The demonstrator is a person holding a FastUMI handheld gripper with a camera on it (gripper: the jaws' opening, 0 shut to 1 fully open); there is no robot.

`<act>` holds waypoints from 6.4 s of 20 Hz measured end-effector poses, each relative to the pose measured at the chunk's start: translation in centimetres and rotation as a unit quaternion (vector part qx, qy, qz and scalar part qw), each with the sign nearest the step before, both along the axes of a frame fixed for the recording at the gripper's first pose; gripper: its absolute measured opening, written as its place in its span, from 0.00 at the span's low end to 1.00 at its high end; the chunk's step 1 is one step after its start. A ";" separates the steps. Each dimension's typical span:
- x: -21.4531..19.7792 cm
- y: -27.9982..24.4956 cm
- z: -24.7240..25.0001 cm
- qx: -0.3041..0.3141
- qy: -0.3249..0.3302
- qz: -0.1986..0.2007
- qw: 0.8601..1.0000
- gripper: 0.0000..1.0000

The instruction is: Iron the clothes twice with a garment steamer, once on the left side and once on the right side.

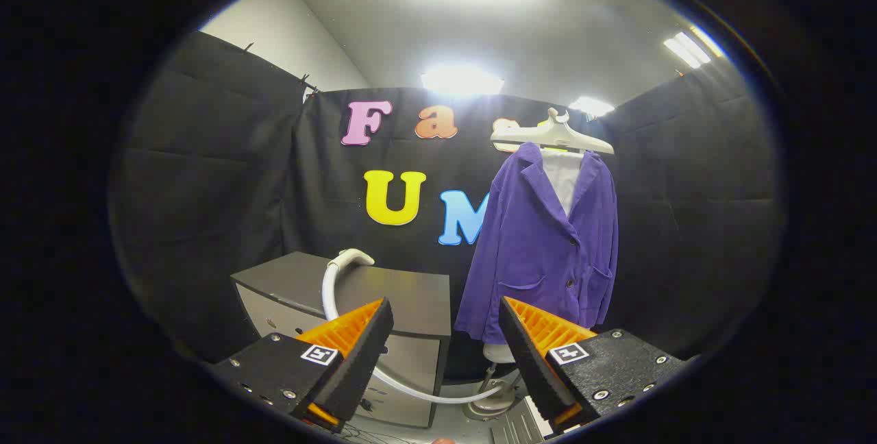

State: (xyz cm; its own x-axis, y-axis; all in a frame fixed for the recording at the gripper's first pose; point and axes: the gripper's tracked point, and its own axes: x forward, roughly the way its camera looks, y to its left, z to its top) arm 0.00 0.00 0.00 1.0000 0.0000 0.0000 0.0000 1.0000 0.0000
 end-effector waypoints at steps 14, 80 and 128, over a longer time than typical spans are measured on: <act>1.6 -0.1 -3.3 0.002 0.035 0.003 0.999 0.96; 40.6 27.1 -10.6 0.064 0.403 0.069 0.910 0.93; 19.7 7.8 1.8 -0.067 0.094 -0.042 0.992 0.37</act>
